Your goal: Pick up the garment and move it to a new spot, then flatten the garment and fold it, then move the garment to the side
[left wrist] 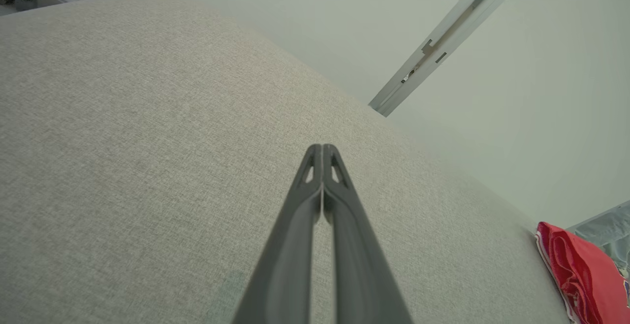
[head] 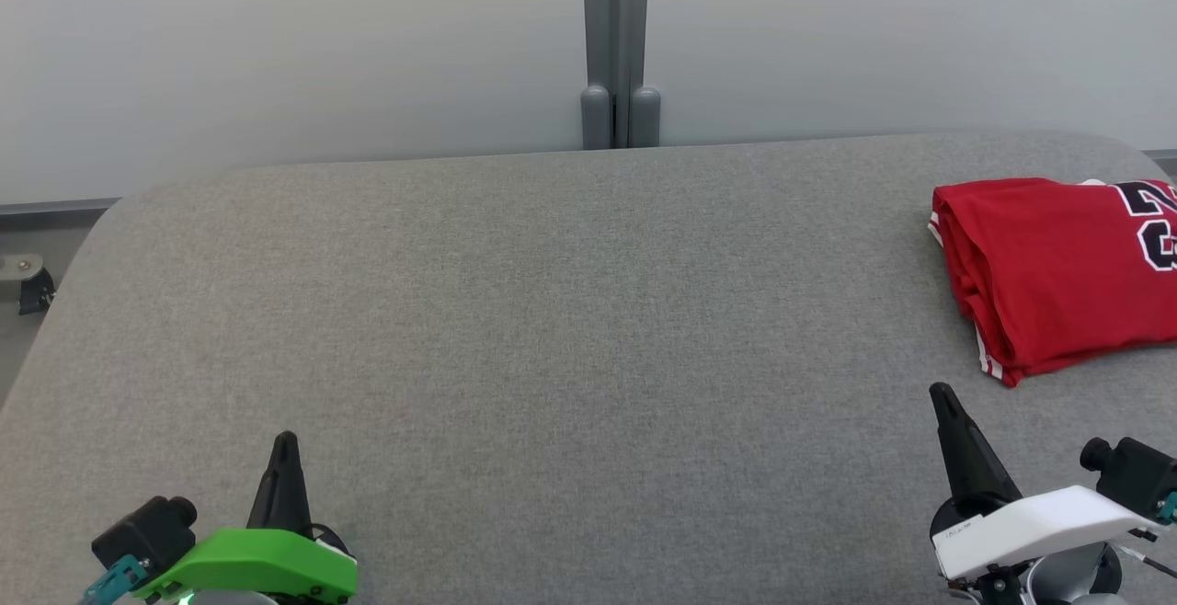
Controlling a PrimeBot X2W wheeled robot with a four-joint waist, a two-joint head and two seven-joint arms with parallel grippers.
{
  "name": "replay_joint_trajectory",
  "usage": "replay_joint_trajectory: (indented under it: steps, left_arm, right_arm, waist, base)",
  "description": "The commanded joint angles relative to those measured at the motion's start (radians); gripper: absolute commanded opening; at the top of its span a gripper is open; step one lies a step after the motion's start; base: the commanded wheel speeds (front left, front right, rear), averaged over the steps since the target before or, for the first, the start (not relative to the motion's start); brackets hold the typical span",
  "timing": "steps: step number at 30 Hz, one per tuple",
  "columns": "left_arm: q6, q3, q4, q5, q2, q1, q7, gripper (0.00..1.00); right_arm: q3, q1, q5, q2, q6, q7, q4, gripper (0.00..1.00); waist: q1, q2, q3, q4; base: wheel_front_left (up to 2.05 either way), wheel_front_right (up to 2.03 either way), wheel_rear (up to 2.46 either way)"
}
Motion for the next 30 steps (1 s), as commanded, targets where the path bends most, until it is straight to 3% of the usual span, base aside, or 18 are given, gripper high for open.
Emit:
replay_joint_trajectory:
  steps: [1,30]
  left_arm:
    - [-0.011,0.017,-0.016,-0.036,-0.002,-0.034,0.008,0.00]
    - [-0.047,0.109,-0.039,-0.358,-0.034,-0.070,0.101,0.00]
  right_arm:
    - [0.002,-0.031,0.044,-0.012,0.001,-0.003,-0.003,0.00]
    - [0.058,-0.114,0.469,-0.073,0.000,-0.034,0.082,0.00]
  waist:
    - [0.0000,0.0000,0.001,-0.001]
    - [0.0000,0.0000,0.011,-0.012]
  base:
    - [0.00,0.00,0.00]
    - [0.00,0.00,0.00]
